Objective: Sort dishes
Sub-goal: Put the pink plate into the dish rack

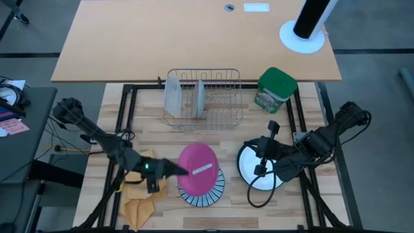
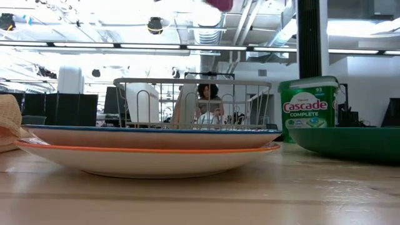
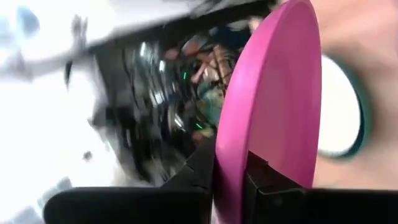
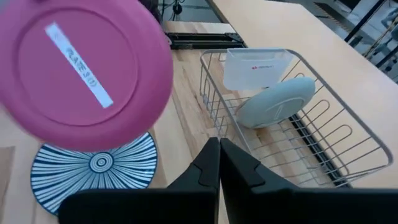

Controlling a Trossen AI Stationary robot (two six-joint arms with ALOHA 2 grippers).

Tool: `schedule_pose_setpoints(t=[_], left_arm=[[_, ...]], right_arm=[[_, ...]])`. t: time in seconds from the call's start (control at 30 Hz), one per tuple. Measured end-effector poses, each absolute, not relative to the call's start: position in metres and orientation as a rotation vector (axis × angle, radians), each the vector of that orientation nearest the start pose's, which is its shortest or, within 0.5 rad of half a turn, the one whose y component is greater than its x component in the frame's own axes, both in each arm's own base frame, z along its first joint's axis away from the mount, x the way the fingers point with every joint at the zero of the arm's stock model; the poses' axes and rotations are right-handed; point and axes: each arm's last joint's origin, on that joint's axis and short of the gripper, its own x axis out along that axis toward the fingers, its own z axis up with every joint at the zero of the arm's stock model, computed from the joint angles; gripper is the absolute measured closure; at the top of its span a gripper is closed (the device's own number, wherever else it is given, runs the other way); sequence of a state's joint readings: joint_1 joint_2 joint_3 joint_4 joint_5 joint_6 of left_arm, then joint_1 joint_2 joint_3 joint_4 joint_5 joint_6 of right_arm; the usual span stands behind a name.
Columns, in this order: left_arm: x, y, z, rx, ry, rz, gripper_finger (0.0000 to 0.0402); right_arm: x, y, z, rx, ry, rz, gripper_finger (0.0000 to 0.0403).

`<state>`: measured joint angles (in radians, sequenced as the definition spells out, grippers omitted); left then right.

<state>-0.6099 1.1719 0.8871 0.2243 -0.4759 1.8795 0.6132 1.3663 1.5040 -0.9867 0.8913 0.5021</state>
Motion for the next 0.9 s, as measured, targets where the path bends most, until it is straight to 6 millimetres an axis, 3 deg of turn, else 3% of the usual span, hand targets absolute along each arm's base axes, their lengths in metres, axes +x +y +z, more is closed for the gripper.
schedule_pose_setpoints(t=[0.03,0.1,0.5,0.9], left_arm=[[0.223,-0.143,0.327,2.026,-0.103,-0.158,0.0385],[0.222,-0.15,0.328,2.099,-0.142,-0.147,0.0385],[0.206,-0.174,0.341,2.135,-0.429,-0.094,0.0384],[0.199,-0.184,0.345,2.051,-0.804,-0.224,0.0383]], right_arm=[[0.224,0.13,0.39,-0.096,0.53,-0.402,0.039],[0.223,0.13,0.39,-0.083,0.529,-0.4,0.039],[0.219,0.139,0.39,-0.083,0.531,-0.36,0.039],[0.218,0.139,0.39,-0.086,0.532,-0.356,0.039]])
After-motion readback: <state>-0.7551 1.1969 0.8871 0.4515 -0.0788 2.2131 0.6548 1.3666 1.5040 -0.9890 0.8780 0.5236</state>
